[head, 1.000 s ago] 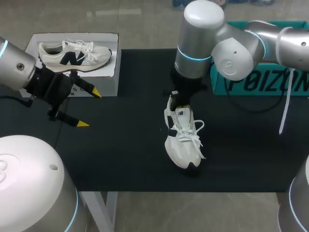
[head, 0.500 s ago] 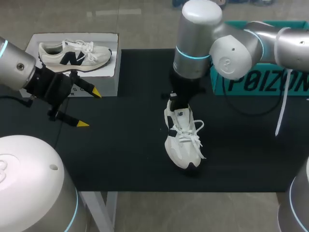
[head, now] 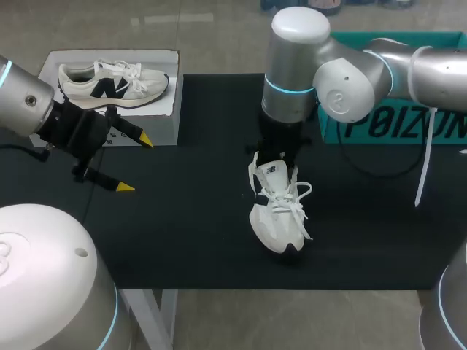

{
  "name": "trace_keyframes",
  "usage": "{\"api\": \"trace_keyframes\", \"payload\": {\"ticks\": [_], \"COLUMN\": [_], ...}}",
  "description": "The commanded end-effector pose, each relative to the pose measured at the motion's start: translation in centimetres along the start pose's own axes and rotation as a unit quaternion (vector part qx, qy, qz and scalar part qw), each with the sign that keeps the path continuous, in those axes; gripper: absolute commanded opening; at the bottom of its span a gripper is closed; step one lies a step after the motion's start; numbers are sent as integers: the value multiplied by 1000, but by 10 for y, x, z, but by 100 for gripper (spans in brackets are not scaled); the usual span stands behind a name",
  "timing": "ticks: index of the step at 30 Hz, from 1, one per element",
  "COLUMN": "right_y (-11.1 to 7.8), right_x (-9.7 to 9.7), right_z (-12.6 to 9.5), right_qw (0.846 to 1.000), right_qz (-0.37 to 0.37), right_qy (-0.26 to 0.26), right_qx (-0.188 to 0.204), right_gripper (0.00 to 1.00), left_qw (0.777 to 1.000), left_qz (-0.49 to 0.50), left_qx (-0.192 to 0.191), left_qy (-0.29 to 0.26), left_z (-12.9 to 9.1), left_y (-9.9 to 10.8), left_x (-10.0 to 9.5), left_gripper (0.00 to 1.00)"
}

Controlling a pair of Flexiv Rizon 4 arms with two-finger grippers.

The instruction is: Take the shoe out of the shoebox, open the shoe tongue, remove and reinsert the insole, then place the shoe into the shoebox

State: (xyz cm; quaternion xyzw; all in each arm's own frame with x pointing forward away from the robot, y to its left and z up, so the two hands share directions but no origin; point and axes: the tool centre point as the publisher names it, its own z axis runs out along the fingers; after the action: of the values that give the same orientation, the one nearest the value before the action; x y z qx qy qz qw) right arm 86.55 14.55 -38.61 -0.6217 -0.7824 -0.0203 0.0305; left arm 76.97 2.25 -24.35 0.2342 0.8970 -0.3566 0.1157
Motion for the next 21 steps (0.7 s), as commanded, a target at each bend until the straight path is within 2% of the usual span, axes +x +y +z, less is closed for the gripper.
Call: {"api": "trace_keyframes", "payload": {"ticks": [1,8,16,21], "right_y": [-6,-12,-5,-11], "right_x": [0,4,5,5], "right_z": [0,-8,-41,-60], "right_qw": [1000,1000,998,997], "right_qz": [-2,-12,-24,-30], "right_qy": [4,12,6,2], "right_qx": [0,-18,-57,-74], "right_gripper": [100,100,100,100], "left_qw": [1000,1000,1000,1000], "left_qz": [0,0,0,0], "left_qx": [-1,-1,-1,-1], "left_qy": [2,2,2,2], "left_z": [0,0,0,0], "left_y": [0,0,0,0], "left_x": [-1,-1,-1,-1], "left_gripper": [100,100,100,100]}}
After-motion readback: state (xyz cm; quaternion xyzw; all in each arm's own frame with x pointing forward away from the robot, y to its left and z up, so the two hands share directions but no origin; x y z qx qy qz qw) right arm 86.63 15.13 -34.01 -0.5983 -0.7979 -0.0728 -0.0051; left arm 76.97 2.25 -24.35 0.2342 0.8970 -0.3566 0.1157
